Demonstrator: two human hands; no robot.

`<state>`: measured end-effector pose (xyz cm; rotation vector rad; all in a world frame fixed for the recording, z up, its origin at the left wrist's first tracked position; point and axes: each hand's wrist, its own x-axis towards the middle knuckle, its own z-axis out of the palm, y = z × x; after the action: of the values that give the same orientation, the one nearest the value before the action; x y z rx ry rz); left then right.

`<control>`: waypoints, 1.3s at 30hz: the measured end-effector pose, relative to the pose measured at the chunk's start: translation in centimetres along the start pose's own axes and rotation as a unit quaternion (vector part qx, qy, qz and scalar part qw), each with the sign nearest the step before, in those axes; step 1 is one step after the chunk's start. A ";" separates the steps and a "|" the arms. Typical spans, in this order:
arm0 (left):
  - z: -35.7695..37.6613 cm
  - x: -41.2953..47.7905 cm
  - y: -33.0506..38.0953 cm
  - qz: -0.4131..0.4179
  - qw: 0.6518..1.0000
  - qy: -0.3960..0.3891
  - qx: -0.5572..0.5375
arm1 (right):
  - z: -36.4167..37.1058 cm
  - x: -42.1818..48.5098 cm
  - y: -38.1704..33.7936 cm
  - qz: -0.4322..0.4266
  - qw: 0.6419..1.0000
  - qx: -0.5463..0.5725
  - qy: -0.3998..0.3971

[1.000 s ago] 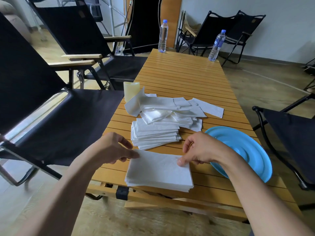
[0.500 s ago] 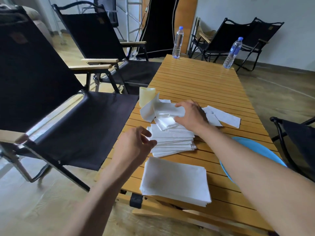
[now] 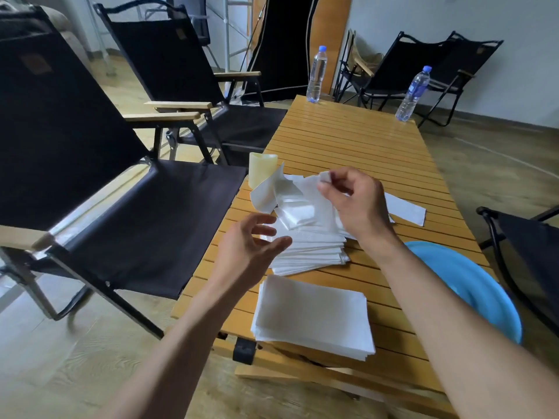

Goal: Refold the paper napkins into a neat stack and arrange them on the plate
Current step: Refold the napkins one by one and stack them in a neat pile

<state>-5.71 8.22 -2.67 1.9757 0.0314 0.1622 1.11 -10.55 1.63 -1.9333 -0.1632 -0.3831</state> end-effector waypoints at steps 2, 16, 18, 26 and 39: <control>0.0 -0.5 0.7 0.026 0.999 -0.020 -0.029 | -1.0 -2.0 -1.2 0.089 0.979 0.183 0.032; 0.6 -0.7 1.7 -0.002 0.977 -0.081 -0.199 | -6.3 -6.0 0.9 0.239 0.906 0.347 -0.040; 0.3 -0.6 1.7 -0.003 0.975 -0.087 -0.207 | -7.1 -5.9 1.0 0.223 0.919 0.310 -0.103; 0.4 -0.5 1.7 -0.012 0.969 -0.056 -0.238 | -8.0 -6.0 1.6 0.212 0.944 0.167 -0.187; -0.2 -0.9 1.8 0.034 0.989 -0.108 -0.100 | -8.2 -5.7 1.2 0.042 0.990 -0.054 -0.127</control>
<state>-6.70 7.63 -1.00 1.7852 -0.1863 -0.0069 -5.40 -18.19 1.43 -2.0850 -0.2297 -0.0906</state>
